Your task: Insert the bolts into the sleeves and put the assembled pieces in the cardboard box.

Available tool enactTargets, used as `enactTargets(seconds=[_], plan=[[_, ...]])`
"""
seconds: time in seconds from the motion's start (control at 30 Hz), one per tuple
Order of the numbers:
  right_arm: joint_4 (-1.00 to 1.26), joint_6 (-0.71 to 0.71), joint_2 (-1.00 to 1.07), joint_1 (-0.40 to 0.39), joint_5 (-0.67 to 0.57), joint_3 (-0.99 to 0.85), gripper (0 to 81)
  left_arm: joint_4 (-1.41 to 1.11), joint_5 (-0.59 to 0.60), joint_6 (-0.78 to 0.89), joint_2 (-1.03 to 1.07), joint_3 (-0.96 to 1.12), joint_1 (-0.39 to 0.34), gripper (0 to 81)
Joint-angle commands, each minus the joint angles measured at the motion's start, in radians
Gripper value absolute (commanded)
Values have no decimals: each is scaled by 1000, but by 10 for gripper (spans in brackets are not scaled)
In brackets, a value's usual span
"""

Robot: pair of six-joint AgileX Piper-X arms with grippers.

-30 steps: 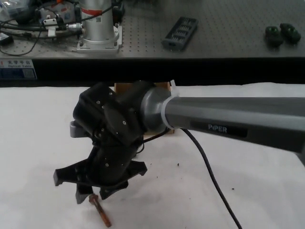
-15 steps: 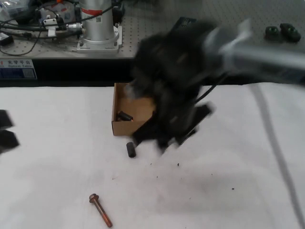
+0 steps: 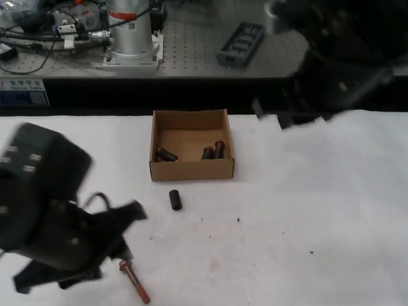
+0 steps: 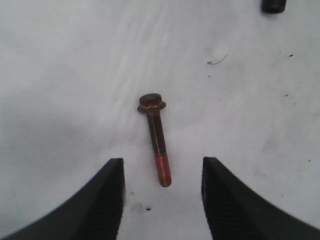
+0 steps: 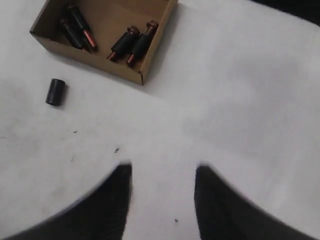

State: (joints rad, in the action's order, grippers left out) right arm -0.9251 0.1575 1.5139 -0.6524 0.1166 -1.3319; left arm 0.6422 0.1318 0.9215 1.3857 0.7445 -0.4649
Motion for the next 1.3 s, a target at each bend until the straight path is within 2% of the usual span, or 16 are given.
enactTargets(seconds=[0.0,0.07,0.13,0.33,0.53,1.2,1.27], plan=[[135,69,-82,6,-94,166,310,-7,-25,19,59,45,-29,356],[218,147,-126,6,-159,290,310,2,-34,19,95,66,-32,356],[274,189,-169,6,-166,385,310,40,-48,19,126,92,-32,356],[303,186,-245,6,-180,505,310,71,-67,19,182,114,-32,356],[303,186,-254,6,-180,517,310,71,-59,21,244,151,-32,295],[303,186,-254,6,-180,517,310,147,-45,25,366,200,-32,295],[303,186,-254,6,-180,517,310,181,-37,29,381,200,-38,271]])
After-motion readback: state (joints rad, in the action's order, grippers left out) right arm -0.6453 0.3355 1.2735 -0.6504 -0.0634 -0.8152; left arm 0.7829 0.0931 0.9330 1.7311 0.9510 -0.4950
